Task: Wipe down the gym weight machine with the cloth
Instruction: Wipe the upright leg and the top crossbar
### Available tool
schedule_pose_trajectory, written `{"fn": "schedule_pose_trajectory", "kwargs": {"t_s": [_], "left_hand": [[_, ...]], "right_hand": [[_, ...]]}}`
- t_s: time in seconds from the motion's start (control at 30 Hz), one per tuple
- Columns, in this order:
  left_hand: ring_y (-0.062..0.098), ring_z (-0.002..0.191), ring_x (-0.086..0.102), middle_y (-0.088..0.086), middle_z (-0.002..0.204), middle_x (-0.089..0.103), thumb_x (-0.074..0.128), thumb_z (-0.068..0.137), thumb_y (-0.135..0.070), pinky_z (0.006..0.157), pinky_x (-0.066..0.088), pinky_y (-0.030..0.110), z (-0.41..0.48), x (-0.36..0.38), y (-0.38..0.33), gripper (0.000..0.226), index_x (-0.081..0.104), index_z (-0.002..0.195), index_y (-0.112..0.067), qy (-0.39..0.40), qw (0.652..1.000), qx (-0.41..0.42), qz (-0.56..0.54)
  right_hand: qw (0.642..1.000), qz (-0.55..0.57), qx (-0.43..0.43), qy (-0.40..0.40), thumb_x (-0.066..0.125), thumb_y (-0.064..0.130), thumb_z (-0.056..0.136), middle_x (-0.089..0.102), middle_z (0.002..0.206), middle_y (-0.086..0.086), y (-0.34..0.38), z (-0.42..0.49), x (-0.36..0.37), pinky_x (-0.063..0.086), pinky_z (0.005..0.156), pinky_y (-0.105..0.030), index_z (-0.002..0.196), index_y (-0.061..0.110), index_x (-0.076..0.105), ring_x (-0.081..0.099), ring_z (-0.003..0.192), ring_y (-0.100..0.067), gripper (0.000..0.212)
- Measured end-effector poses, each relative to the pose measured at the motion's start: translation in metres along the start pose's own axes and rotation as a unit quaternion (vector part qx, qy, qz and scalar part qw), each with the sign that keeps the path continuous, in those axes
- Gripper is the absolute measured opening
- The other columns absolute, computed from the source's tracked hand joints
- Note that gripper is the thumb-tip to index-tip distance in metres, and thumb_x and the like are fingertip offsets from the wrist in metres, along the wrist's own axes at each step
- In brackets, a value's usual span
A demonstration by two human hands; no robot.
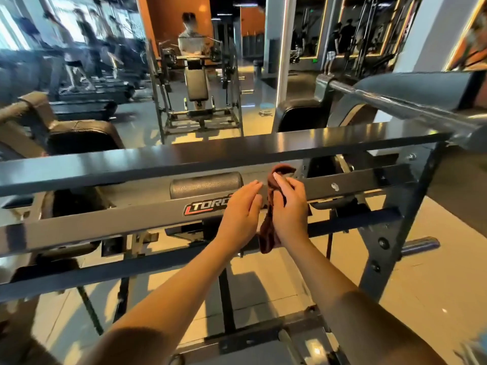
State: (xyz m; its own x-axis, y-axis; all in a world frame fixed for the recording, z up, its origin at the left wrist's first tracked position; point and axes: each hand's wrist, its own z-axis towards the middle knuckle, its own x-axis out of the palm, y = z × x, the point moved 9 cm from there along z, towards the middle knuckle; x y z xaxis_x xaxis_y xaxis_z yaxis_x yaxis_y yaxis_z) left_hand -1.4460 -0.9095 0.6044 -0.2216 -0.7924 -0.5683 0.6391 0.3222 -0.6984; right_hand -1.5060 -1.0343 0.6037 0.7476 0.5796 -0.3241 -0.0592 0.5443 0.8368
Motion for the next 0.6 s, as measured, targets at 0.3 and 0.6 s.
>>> {"fn": "schedule_pose_trajectory", "kwargs": {"t_s": [0.3, 0.6], "left_hand": [[0.018, 0.142, 0.041, -0.002, 0.150, 0.052, 0.041, 0.106, -0.034, 0.121, 0.028, 0.038, 0.006, 0.031, 0.010, 0.043, 0.054, 0.144, -0.019, -0.036, 0.971, 0.103, 0.212], [0.015, 0.143, 0.040, 0.000, 0.150, 0.052, 0.037, 0.107, -0.036, 0.122, 0.018, 0.031, 0.003, 0.033, 0.008, 0.044, 0.052, 0.145, -0.019, -0.037, 0.969, 0.104, 0.222]], "right_hand": [[0.979, -0.202, -0.017, 0.036, 0.046, 0.030, 0.107, 0.049, 0.140, -0.001, -0.039, 0.033, -0.024, 0.043, 0.102, -0.033, 0.143, 0.027, 0.053, 0.040, 0.124, -0.014, 0.037], [0.968, -0.218, -0.089, 0.084, 0.048, 0.025, 0.107, 0.054, 0.135, 0.001, -0.027, 0.015, -0.003, 0.045, 0.099, -0.032, 0.140, 0.025, 0.058, 0.044, 0.122, -0.017, 0.035]]}}
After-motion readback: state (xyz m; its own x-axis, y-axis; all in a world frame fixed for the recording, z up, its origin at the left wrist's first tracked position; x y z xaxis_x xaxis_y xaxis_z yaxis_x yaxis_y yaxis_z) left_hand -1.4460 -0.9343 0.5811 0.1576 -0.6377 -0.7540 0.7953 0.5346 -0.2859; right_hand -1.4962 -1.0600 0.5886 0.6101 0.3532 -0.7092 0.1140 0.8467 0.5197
